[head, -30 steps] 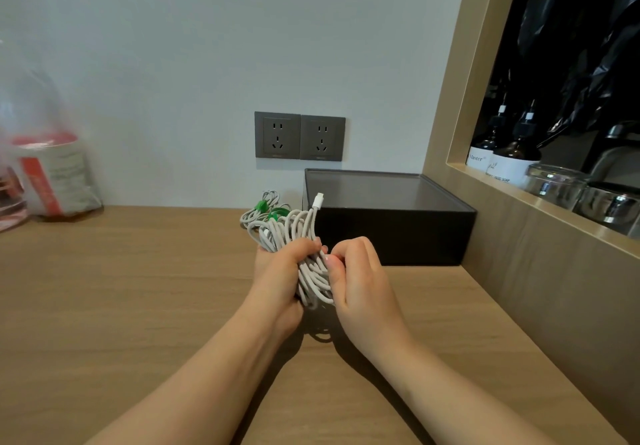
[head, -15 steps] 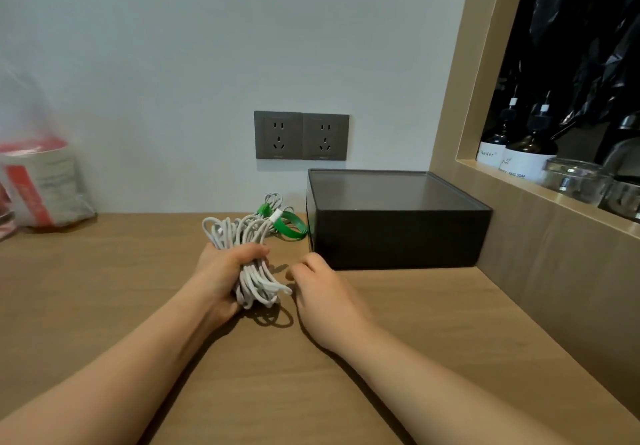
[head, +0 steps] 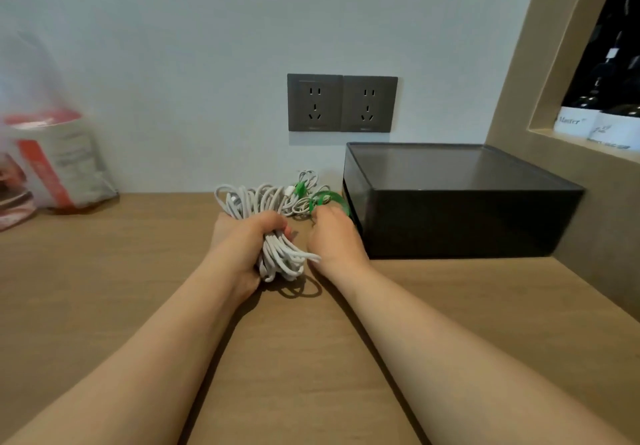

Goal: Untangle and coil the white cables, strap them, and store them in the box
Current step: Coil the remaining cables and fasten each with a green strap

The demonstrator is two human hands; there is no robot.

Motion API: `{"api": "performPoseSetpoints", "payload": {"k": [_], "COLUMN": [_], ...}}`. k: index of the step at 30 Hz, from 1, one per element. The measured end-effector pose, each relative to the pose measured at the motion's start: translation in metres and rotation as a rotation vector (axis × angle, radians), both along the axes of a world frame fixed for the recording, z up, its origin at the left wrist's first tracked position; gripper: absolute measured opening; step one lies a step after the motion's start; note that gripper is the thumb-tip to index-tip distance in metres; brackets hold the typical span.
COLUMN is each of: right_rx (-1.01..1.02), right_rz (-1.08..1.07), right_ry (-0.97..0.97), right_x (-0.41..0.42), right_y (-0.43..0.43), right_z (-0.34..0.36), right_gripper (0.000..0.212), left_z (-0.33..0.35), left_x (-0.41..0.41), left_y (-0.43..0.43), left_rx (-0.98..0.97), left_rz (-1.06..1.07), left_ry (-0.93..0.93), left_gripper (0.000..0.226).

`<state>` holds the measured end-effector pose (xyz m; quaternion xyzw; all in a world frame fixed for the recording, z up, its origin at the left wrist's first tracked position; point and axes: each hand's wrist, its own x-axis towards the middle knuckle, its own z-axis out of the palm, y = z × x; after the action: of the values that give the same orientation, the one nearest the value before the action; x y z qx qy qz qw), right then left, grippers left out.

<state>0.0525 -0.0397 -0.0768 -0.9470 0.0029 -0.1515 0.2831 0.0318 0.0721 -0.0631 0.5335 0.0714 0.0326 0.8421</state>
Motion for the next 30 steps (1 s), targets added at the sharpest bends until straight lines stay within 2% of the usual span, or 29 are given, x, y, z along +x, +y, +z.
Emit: {"api": "performPoseSetpoints", "payload": {"k": [6, 8, 9, 12, 14, 18, 24, 26, 30], "right_rx": [0.418, 0.469, 0.483, 0.512, 0.51, 0.619, 0.727, 0.761, 0.725], "right_rz": [0.201, 0.225, 0.221, 0.16, 0.077, -0.013, 0.121, 0.158, 0.189], "right_ry": [-0.131, -0.178, -0.197, -0.219, -0.22, -0.232, -0.155, -0.121, -0.061], "right_x": [-0.075, -0.104, -0.115, -0.128, -0.127, -0.121, -0.119, -0.118, -0.114], "right_y": [-0.024, -0.042, -0.054, -0.093, -0.114, -0.129, -0.121, -0.121, -0.118], "right_z": [0.006, 0.005, 0.005, 0.008, 0.008, 0.01, 0.011, 0.01, 0.007], "right_gripper": [0.017, 0.023, 0.026, 0.035, 0.034, 0.021, 0.013, 0.011, 0.014], "left_z": [0.002, 0.007, 0.008, 0.01, 0.012, 0.02, 0.016, 0.014, 0.01], "left_x": [-0.006, -0.017, -0.022, -0.038, -0.051, -0.078, -0.073, -0.063, -0.056], "left_y": [-0.007, -0.014, -0.017, -0.024, -0.033, -0.067, -0.11, -0.111, -0.098], "left_rx": [-0.105, -0.097, -0.037, 0.351, 0.445, 0.258, -0.12, -0.211, -0.282], "left_rz": [-0.08, -0.118, -0.14, -0.191, -0.214, -0.202, -0.113, -0.123, -0.221], "left_ry": [0.008, -0.047, -0.093, -0.229, -0.243, -0.257, -0.154, -0.079, 0.051], "left_gripper": [0.027, 0.026, 0.028, 0.041, 0.046, 0.045, 0.051, 0.043, 0.011]}}
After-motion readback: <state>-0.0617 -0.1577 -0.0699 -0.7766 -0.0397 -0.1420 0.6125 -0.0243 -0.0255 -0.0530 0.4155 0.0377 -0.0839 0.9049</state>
